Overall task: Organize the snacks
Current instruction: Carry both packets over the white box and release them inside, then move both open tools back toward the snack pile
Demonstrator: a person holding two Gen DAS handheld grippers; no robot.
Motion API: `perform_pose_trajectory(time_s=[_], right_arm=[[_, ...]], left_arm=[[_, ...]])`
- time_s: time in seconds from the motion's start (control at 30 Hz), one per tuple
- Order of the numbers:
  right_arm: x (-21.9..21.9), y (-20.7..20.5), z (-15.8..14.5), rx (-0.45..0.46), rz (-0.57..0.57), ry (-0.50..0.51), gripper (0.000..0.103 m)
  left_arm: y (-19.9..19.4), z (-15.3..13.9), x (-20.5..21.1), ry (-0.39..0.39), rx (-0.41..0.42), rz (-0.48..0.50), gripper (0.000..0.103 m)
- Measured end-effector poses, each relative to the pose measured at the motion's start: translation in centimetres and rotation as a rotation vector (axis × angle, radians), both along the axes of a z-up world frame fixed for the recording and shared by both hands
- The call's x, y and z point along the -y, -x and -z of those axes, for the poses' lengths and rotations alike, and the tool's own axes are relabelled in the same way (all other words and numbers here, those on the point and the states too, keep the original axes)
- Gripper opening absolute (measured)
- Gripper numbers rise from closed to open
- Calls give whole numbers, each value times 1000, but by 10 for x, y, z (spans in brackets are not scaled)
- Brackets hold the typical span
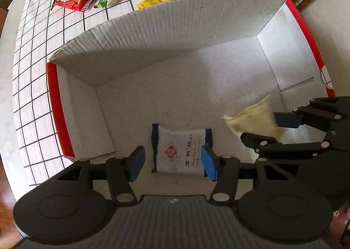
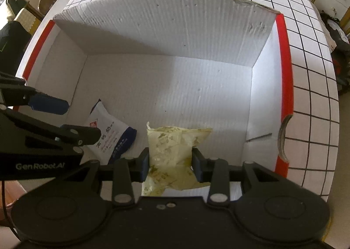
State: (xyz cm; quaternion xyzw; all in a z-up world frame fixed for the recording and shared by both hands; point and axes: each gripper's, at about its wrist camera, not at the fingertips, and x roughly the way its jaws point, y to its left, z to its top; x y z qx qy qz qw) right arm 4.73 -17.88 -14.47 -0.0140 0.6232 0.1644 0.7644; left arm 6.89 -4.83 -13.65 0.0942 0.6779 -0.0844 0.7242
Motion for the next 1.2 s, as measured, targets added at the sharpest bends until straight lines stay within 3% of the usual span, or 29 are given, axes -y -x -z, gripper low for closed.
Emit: perform_pose_trajectory(time_s=[0.47, 1.2], right_arm=[[12, 0, -44, 74, 33, -72, 51], [33, -28, -121, 289, 72, -127, 89]], left_arm=[[5, -43, -7, 22, 126, 10, 61], [-9, -124, -27, 55, 435, -45, 82]])
